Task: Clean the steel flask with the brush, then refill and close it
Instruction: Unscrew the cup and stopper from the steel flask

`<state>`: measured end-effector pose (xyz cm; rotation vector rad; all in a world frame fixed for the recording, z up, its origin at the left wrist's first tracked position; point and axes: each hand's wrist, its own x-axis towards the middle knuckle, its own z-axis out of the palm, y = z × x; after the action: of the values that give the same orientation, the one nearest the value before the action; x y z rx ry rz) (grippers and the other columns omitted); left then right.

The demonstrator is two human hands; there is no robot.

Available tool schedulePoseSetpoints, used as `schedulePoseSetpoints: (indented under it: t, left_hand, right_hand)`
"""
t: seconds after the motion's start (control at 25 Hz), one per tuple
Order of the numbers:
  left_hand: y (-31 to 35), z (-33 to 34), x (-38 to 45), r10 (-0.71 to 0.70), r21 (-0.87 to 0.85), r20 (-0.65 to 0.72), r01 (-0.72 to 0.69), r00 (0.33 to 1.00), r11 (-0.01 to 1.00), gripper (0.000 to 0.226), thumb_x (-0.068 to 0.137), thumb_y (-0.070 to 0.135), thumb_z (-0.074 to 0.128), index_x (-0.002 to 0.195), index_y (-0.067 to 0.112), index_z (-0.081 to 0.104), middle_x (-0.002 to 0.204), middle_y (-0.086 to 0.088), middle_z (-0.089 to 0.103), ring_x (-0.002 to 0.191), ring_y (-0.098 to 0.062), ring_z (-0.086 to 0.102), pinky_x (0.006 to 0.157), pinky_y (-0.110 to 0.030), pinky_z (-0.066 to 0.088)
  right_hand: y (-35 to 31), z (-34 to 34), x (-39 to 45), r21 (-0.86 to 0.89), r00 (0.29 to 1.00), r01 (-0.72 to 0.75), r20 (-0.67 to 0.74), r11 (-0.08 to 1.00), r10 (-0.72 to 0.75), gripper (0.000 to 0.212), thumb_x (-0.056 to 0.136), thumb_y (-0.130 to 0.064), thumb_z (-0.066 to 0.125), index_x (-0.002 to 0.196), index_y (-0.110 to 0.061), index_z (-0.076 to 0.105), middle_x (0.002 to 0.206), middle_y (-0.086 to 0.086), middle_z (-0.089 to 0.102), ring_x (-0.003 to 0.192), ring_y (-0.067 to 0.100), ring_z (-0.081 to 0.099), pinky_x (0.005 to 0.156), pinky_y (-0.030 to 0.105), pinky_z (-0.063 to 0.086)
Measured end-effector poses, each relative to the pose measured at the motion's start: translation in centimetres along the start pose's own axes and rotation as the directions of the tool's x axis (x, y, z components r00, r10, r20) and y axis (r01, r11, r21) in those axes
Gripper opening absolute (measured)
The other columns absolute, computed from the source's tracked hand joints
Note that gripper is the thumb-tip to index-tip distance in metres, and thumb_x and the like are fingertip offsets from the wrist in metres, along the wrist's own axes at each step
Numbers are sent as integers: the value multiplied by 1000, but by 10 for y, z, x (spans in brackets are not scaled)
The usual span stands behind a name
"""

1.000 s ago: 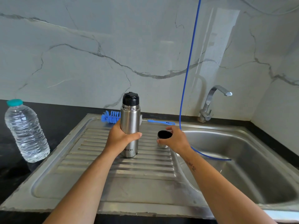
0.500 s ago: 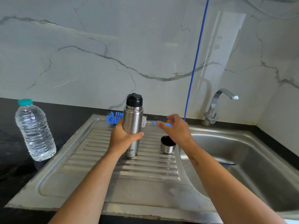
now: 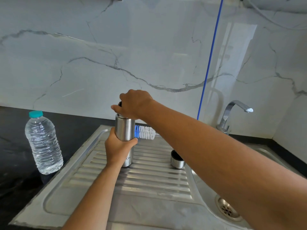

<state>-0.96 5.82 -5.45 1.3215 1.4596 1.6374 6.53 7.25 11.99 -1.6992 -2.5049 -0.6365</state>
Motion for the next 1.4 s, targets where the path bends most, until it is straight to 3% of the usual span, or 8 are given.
schedulePoseSetpoints:
  t: [0.12,0.32,0.48,0.64,0.76,1.0,1.2,1.4]
  left_hand:
    - [-1,-3,1,17,36,-32,-16,999,999,55,63,11,91,107,20,60,90,2,67,76,-13,66,58,-22,47]
    - [-5,-7,4,22,53,-19,-21,1000,998,58,64,14,91,110,25,58,90,8,64,78,-11,65,58,-21,46]
    - [-9,-10,7,8,40,12,-9,1000,999,61,65,14,90,115,29,58,95,8,65,83,-11,65,62,-22,49]
    - [-8,-15,8,-5,-18,101,7,995,1000,58,70,7,88,110,34,56,94,9,65,85,-9,64,63,-19,46]
    - [-9,-15,10,6,-15,122,-5,993,1000,58,70,8,89,112,33,57,95,8,66,86,-9,65,65,-20,48]
    - [-10,-14,10,13,-15,111,-11,994,1000,57,68,10,89,113,31,59,96,4,68,86,-10,67,65,-21,50]
    - [-9,-14,9,18,-5,108,-18,994,1000,59,68,9,89,114,32,58,96,5,67,86,-11,67,65,-22,50]
    - [-10,-15,9,15,-7,109,-14,994,1000,60,69,9,89,116,31,58,97,4,67,87,-10,66,64,-21,49]
  right_hand:
    - [-11,2,11,-115,1000,8,24,993,-5,63,103,-67,23,98,-15,59,78,1,51,74,19,55,68,33,41]
    - [-10,10,19,-34,996,61,-56,998,-63,46,105,-51,30,88,-15,52,82,3,54,74,21,52,68,34,41]
    - [-6,17,26,-16,978,156,-139,988,-157,51,103,-47,33,63,-17,43,65,-1,44,59,14,43,63,30,40]
    - [8,29,31,-23,909,341,-245,940,-336,49,102,-43,34,66,-14,50,55,-4,40,49,9,33,51,24,24]
    - [11,35,32,43,867,424,-309,905,-392,52,93,-49,19,70,-14,50,52,-7,34,46,7,28,50,25,21]
    - [17,10,28,124,955,293,8,948,-296,56,102,-67,32,94,-16,54,71,-4,51,63,7,47,57,23,29]
    - [21,-4,32,145,961,237,109,961,-253,55,97,-69,47,79,-16,52,73,-1,56,65,11,53,56,22,31]
    - [30,-24,24,327,904,286,219,901,-367,38,93,-53,68,118,-26,58,95,-6,62,77,10,65,66,23,44]
